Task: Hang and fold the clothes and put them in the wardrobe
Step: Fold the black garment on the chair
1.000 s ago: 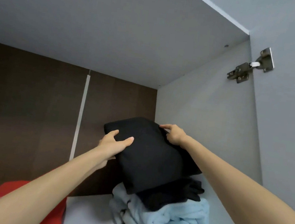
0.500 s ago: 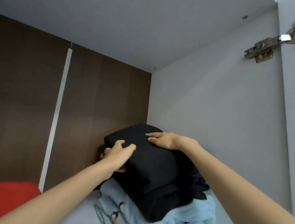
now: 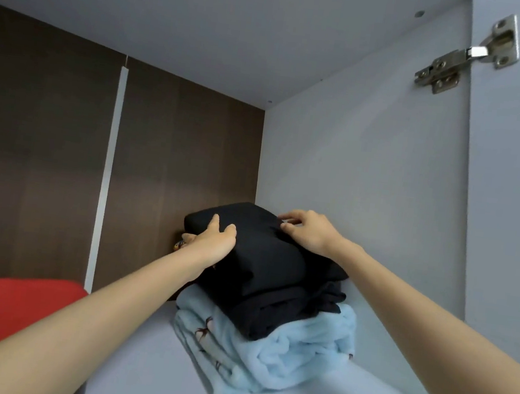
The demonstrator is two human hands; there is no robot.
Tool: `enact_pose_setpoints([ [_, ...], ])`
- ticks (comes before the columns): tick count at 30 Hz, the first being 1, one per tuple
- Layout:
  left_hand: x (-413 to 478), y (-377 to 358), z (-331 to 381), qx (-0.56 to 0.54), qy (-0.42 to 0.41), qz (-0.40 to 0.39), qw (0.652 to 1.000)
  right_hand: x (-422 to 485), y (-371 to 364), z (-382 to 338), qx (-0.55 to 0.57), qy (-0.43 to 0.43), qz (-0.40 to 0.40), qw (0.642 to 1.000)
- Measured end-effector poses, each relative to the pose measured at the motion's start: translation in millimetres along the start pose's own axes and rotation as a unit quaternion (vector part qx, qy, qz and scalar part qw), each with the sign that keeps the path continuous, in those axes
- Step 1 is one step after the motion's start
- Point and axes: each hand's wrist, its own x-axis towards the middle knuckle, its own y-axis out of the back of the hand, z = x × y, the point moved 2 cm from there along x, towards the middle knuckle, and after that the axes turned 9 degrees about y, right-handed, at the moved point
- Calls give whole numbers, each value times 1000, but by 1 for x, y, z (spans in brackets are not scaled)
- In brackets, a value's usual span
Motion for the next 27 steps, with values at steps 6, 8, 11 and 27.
enact_pose_setpoints([
  [6,-49,4,7,53,-97,31,993,-50,27,-14,7,33,31,999],
  [8,-72,6,8,57,-144,44,987,-69,36,-16,15,39,32,999],
  [11,-110,5,10,83,-185,101,974,-103,49,-19,35,44,40,998],
  [27,-347,-46,-19,-128,-171,101,972,-334,100,-39,181,39,117,976],
])
